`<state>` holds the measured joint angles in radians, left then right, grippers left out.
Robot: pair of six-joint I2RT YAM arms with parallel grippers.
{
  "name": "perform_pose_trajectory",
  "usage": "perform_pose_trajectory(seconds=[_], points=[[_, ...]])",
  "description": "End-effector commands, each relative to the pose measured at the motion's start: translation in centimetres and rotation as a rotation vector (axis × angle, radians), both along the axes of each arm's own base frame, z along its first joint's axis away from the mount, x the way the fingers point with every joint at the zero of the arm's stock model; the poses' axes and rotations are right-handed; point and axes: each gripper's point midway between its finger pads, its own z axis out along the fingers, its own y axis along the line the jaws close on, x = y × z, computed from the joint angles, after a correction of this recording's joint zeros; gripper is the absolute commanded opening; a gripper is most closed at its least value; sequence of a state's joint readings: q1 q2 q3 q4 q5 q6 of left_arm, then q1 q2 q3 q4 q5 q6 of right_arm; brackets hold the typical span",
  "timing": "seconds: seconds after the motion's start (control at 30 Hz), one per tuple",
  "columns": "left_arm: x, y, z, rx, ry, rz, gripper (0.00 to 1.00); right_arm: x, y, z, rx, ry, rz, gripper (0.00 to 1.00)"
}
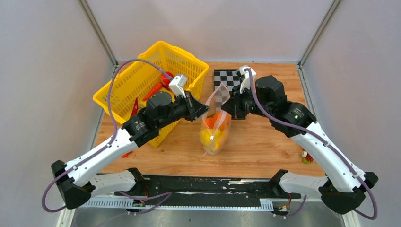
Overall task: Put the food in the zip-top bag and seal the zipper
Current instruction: Adjust the zipper food storage bag at the center of the board.
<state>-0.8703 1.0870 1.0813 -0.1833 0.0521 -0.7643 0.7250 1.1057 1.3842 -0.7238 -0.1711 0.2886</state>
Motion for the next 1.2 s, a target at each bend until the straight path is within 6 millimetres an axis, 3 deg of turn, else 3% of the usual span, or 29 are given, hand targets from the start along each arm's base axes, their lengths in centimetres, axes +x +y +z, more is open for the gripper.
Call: perform_pose_trajectory(seconds=[0.0,0.13,0.23,0.37,0.6,0.77,0.9,0.93,0.97,1.03,1.07,1.1,1.17], points=[[0.4,1.8,2.9,-0.073,-0.015,0.106,0.0,-0.8,-4.3,-2.2,-0.229,0.061,-0.085,0.0],[0.5,0.7,2.6,-0.085,0.018,0.09,0.0,-1.4,-4.9,-2.1,-0.247,0.082,-0.106,0.01],[0.3,-0.9,2.3,-0.085,0.053,0.06,0.0,-0.4,-5.7,-2.5,-0.331,0.071,-0.175,0.04],[0.3,-2.0,2.1,-0.105,0.074,0.065,0.0,0.4,-5.1,-2.6,-0.355,0.065,-0.197,0.08],[1.1,-2.0,0.7,-0.094,0.108,0.12,0.0,1.3,-5.8,-2.1,-0.484,0.02,-0.339,0.18],[1.4,-2.4,0.4,-0.092,0.112,0.125,0.0,1.1,-6.4,-2.6,-0.558,0.002,-0.387,0.19],[1.6,-2.4,0.1,-0.087,0.112,0.133,0.0,0.7,-6.0,-1.5,-0.501,-0.022,-0.366,0.23],[1.7,-2.3,0.1,-0.088,0.111,0.137,0.0,0.3,-5.4,-0.8,-0.445,-0.037,-0.327,0.29],[1.7,-2.3,0.1,-0.088,0.11,0.14,0.0,0.0,-4.7,-0.1,-0.378,-0.058,-0.293,0.41],[1.8,-2.1,0.1,-0.09,0.105,0.149,0.0,-0.6,-3.6,2.8,-0.163,-0.139,-0.255,0.59],[1.8,-2.0,0.1,-0.089,0.104,0.154,0.0,-1.1,-3.4,2.8,-0.095,-0.164,-0.236,0.69],[1.9,-1.9,0.1,-0.09,0.101,0.162,0.0,-2.1,-3.8,4.3,0.015,-0.209,-0.212,0.89],[2.0,-1.8,0.1,-0.088,0.096,0.17,0.0,-3.4,-4.0,5.8,0.167,-0.274,-0.175,0.99]])
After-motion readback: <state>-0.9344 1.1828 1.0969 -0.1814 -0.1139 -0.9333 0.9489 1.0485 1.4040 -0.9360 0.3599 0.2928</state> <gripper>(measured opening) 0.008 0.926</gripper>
